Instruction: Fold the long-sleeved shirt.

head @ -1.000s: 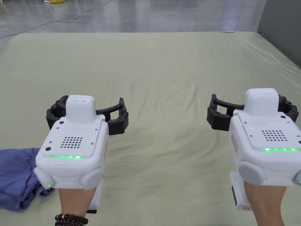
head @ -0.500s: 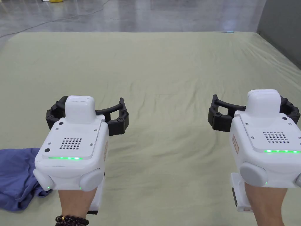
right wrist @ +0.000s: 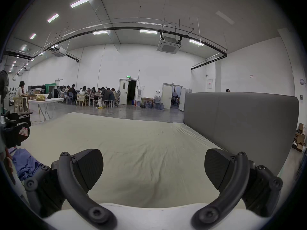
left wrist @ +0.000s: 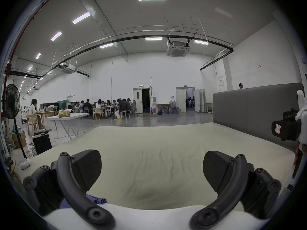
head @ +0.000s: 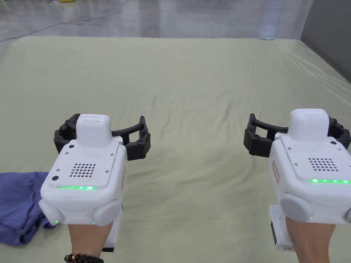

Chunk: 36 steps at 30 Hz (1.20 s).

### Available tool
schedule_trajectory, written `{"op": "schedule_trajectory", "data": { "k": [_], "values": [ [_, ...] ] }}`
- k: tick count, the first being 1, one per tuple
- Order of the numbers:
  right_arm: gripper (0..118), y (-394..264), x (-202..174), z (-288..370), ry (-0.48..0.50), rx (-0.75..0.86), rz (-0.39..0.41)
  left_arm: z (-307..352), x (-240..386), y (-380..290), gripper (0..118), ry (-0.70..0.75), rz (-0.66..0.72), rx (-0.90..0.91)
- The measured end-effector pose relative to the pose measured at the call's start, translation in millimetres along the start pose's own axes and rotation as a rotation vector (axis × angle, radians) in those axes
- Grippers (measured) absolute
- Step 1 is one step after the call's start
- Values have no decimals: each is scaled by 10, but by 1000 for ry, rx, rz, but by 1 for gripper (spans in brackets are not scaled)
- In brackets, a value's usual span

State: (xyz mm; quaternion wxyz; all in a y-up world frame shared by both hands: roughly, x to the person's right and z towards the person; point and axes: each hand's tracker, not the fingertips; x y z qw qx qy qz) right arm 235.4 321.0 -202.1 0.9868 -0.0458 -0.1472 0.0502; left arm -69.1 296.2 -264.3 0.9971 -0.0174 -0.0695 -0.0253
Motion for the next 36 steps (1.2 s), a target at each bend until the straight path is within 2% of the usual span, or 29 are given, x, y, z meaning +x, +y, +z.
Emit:
{"op": "schedule_trajectory", "data": {
  "k": [36],
  "values": [
    [118,-10,-3,-12,-7,10,-20,30,33,17,118,-4,-12,-9]
  ]
}}
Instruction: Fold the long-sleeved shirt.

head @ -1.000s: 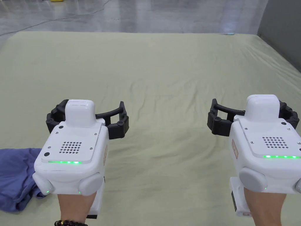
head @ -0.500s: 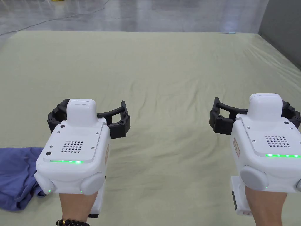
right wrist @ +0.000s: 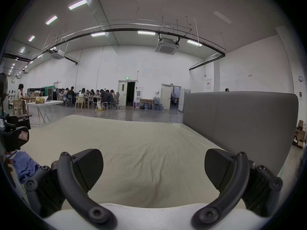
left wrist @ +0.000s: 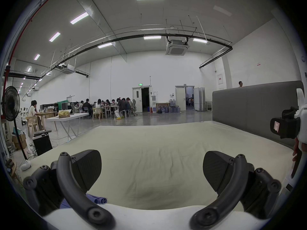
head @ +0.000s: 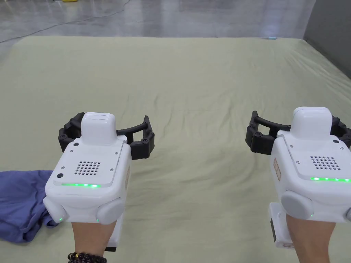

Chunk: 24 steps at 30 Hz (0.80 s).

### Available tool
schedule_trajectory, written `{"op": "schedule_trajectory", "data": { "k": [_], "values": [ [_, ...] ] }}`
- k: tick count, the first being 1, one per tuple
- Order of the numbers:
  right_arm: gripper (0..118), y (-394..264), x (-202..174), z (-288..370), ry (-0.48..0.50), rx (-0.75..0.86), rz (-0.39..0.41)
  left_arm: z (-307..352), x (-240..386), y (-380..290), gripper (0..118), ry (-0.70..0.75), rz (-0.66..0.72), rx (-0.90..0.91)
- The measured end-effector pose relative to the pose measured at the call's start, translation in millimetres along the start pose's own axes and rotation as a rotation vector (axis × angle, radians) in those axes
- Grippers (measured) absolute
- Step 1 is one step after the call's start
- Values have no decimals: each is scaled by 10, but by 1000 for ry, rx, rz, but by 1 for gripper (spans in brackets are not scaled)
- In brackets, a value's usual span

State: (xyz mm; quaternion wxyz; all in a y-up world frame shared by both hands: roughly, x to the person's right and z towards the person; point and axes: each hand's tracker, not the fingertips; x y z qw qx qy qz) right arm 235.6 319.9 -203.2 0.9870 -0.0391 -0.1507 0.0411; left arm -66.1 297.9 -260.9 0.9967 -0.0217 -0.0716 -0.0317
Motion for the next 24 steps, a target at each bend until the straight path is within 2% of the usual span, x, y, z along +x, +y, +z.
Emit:
{"op": "schedule_trajectory", "data": {
  "k": [24],
  "values": [
    [118,0,-15,-6,12,-1,9,-23,29,-2,118,-6,-6,-12]
  ]
}}
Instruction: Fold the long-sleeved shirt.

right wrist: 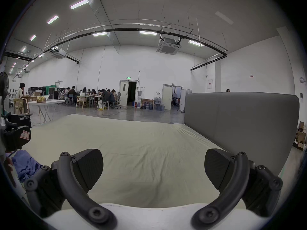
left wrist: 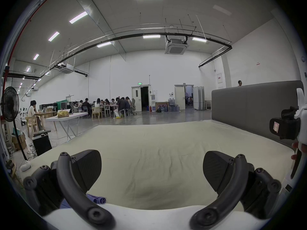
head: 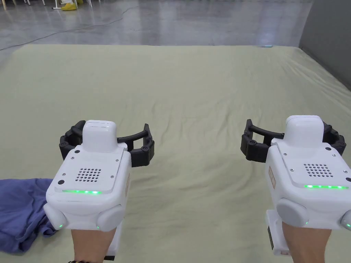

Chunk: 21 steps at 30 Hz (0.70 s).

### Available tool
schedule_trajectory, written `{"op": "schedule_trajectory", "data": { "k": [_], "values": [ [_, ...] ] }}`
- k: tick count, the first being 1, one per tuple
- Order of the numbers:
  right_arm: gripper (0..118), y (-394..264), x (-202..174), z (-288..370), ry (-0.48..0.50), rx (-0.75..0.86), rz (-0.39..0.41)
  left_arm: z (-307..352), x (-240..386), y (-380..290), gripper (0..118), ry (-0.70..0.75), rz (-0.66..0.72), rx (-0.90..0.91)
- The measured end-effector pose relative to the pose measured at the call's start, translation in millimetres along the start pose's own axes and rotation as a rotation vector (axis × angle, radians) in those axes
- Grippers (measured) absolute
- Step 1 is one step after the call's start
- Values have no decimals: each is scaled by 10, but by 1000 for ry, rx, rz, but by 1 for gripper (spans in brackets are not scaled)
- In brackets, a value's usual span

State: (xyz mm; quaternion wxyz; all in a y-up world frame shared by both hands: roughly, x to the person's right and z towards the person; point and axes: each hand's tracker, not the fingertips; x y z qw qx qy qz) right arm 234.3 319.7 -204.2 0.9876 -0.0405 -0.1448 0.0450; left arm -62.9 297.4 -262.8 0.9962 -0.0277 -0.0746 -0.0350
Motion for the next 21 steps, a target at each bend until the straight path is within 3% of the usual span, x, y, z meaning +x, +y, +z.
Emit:
{"op": "schedule_trajectory", "data": {
  "k": [16,21],
  "values": [
    [118,22,6,-10,23,-35,-10,40,-82,-23,118,14,18,-9],
    [118,52,87,-114,89,-175,-121,31,-86,-36,118,16,10,-12]
  ]
}}
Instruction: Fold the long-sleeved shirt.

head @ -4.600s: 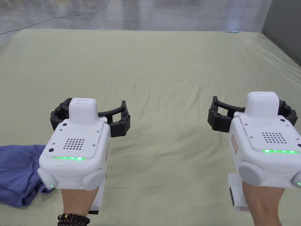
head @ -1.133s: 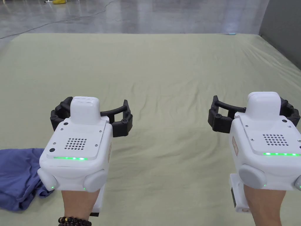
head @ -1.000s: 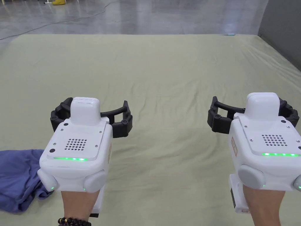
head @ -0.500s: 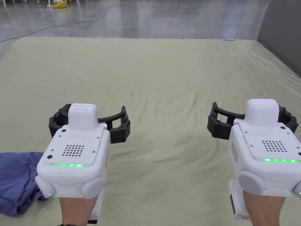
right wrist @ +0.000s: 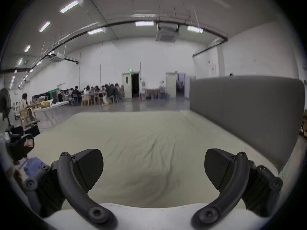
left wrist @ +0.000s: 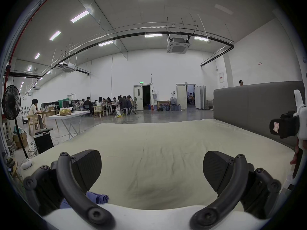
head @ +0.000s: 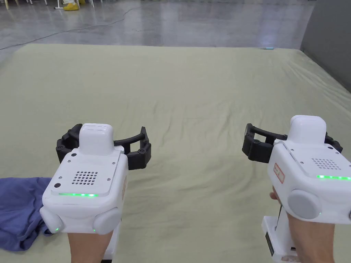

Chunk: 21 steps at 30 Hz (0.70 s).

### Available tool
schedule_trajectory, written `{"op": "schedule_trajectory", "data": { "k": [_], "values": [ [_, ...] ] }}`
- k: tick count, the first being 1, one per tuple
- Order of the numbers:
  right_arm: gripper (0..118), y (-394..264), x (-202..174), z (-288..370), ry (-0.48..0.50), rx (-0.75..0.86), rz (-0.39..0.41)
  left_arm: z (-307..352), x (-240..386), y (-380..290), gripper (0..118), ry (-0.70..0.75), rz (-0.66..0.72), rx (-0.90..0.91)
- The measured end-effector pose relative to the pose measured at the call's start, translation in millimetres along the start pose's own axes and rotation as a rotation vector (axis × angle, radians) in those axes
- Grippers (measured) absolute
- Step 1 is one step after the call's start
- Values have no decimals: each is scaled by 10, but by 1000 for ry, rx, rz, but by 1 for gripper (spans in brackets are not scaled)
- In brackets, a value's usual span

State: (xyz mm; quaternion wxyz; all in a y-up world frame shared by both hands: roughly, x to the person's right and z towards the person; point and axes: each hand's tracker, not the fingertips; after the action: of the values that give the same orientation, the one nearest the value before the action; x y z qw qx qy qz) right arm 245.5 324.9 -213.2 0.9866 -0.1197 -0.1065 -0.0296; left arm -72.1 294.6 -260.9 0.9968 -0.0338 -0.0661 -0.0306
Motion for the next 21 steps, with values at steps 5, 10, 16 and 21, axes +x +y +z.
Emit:
{"op": "schedule_trajectory", "data": {
  "k": [5,10,16,21],
  "values": [
    [118,27,-97,-70,-104,-52,33,-5,0,4,118,4,6,-7],
    [118,90,-65,-78,-46,-100,-76,-11,3,14,118,7,-3,-7],
    [118,151,-85,-38,-101,-44,-72,-27,1,14,118,9,-12,-15],
    [118,147,-95,-45,-161,-33,-72,-29,14,28,118,2,-15,-13]
  ]
}}
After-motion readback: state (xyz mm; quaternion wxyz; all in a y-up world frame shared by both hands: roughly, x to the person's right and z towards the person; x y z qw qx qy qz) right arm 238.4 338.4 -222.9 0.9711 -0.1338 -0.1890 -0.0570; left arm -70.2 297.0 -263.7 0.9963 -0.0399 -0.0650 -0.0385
